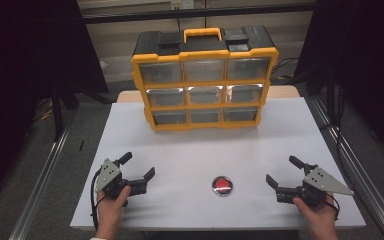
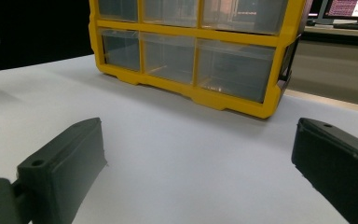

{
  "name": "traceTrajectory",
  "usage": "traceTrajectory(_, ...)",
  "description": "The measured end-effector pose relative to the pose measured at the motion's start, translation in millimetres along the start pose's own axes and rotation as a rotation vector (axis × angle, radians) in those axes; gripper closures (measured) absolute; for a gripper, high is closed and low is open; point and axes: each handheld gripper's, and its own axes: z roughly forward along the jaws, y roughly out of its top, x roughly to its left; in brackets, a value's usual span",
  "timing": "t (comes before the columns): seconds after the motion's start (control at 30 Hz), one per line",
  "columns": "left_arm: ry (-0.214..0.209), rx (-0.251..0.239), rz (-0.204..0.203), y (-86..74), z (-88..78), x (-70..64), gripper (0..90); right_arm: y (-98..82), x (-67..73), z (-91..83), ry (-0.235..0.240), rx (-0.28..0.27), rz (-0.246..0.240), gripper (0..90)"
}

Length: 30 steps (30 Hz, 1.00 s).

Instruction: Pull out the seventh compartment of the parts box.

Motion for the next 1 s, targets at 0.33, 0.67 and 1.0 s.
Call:
traceTrajectory(0.33, 0.010, 0.014, -0.008, 2.1, 11.1, -4.9, 1.5, 0.5, 0.3, -0.6, -0.005, -0.001, 0.000, 2.6)
traceTrajectory(0.67, 0.071, 0.013, -0.009, 8.7, 25.7, -10.8, 1.5, 1.1, 0.4, -0.8, -0.005, -0.006, 0.002, 2.9)
traceTrajectory(1.0, 0.084, 0.007, -0.014, 13.3, 35.8, -11.8, 1.5, 1.3, 0.0, -1.3, -0.001, -0.009, 0.007, 3.1)
